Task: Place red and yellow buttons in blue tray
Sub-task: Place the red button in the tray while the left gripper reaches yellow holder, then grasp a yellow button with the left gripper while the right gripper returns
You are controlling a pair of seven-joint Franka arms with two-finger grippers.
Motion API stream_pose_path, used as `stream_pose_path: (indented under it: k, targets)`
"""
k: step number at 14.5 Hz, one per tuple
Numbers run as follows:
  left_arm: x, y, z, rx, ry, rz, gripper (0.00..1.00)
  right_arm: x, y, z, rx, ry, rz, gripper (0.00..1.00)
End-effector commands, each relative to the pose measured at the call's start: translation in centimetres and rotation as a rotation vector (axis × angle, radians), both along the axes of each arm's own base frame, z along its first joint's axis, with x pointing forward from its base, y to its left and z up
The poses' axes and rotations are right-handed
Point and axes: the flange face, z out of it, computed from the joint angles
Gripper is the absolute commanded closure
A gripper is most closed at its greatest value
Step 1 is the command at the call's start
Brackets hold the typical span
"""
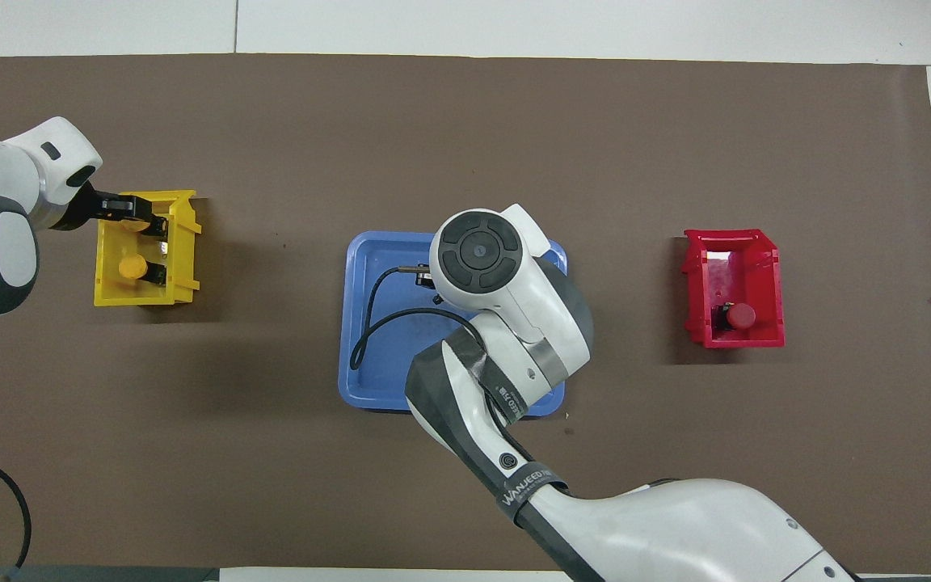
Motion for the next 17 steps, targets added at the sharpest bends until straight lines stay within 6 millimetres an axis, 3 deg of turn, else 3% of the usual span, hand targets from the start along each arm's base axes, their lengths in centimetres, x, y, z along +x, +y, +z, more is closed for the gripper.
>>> stream_pose_path:
  k: [1, 3, 4, 5, 6, 7, 9, 11, 13, 15, 17]
  targets:
    - [0.1, 0.1, -1.7, -0.011, -0.017, 0.008, 0.35, -0.1, -0.3, -0.3, 0.003, -0.012, -0.002, 0.45]
    - [0.3, -0.5, -2.4, -0.014, -0.016, 0.015, 0.35, 0.8, -0.6, 0.7, 0.017, -0.034, -0.01, 0.28]
    - [0.4, -0.8, -2.6, -0.016, -0.017, 0.025, 0.35, 1.6, -0.8, 1.9, 0.026, -0.049, -0.019, 0.26]
    - [0.4, -0.9, -2.6, -0.016, -0.017, 0.026, 0.5, 2.6, -1.6, 2.9, 0.029, -0.058, -0.034, 0.26]
    - [0.3, -0.9, -2.7, -0.016, -0.008, 0.023, 0.8, 3.7, -3.4, 3.6, 0.023, -0.056, -0.043, 0.26]
    - [0.5, -0.5, -2.3, -0.015, -0.01, 0.027, 0.98, 5.1, -6.1, 4.5, 0.013, -0.055, -0.017, 0.26]
    - [1.2, 0.3, -0.9, -0.012, -0.01, 0.029, 0.99, 6.1, -11.8, 7.8, -0.002, -0.037, 0.025, 0.26]
    - [2.6, 0.5, 3.6, -0.011, 0.007, 0.024, 0.99, 5.1, -19.5, 10.3, -0.013, -0.001, 0.072, 0.26]
    - [3.5, -0.9, 8.6, -0.019, 0.041, 0.024, 0.99, 3.1, -26.4, 11.6, -0.002, 0.013, 0.13, 0.26]
    - [3.3, -5.0, 10.6, -0.037, 0.058, 0.093, 0.99, 0.4, -30.8, 11.1, -0.001, 0.034, 0.16, 0.26]
    - [2.3, -12.3, 9.5, -0.063, 0.032, 0.169, 0.99, -0.4, -33.8, 9.7, -0.001, 0.059, 0.18, 0.28]
